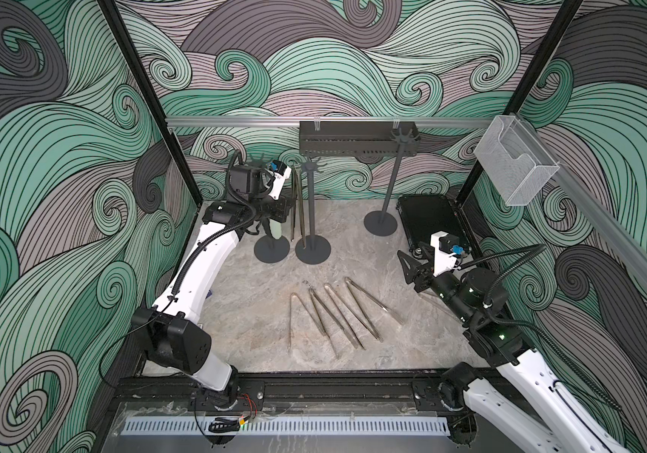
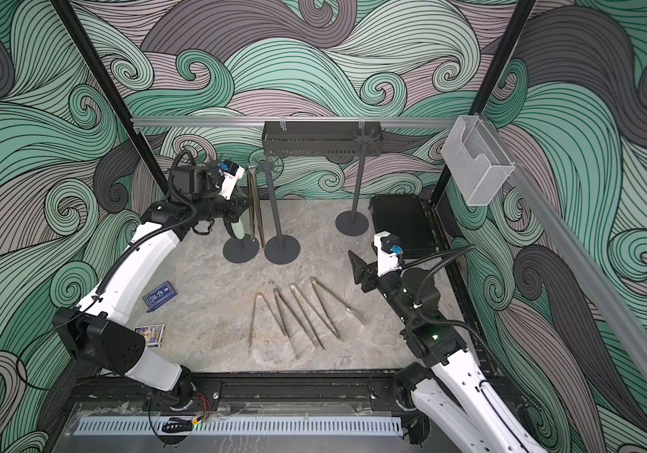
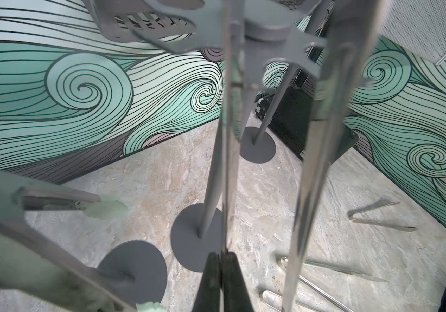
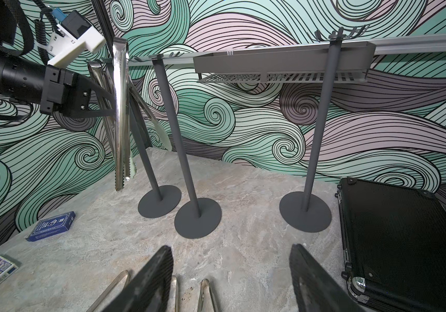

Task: Hang food tongs on kitchen utensil racks
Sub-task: Hang the food tongs on the rack.

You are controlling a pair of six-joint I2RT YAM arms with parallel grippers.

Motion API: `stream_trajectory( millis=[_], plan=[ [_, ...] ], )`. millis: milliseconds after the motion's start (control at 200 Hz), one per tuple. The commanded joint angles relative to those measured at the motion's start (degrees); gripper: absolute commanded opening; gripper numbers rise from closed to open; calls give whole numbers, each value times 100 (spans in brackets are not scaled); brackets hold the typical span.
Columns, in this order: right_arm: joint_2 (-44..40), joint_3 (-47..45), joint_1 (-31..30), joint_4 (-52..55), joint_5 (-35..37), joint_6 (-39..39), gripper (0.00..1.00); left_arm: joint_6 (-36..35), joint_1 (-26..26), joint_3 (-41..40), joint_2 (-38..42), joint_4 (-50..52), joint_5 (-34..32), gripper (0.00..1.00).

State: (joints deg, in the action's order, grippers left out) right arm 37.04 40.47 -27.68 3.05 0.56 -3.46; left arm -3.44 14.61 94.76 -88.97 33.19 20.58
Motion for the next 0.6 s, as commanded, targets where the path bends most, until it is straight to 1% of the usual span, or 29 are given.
stream_trajectory(
  millis=[0, 345, 590],
  plan=[
    [-37, 137, 26, -33, -49, -6, 69, -60, 63, 271, -44, -91, -33, 0],
    [-38, 121, 26, -42, -56, -14, 69, -139, 94, 376, -216, 12, -181, 0],
    [-47, 119, 25, -47, -55, -14, 69, -225, 176, 328, -335, 82, -420, 0]
  ],
)
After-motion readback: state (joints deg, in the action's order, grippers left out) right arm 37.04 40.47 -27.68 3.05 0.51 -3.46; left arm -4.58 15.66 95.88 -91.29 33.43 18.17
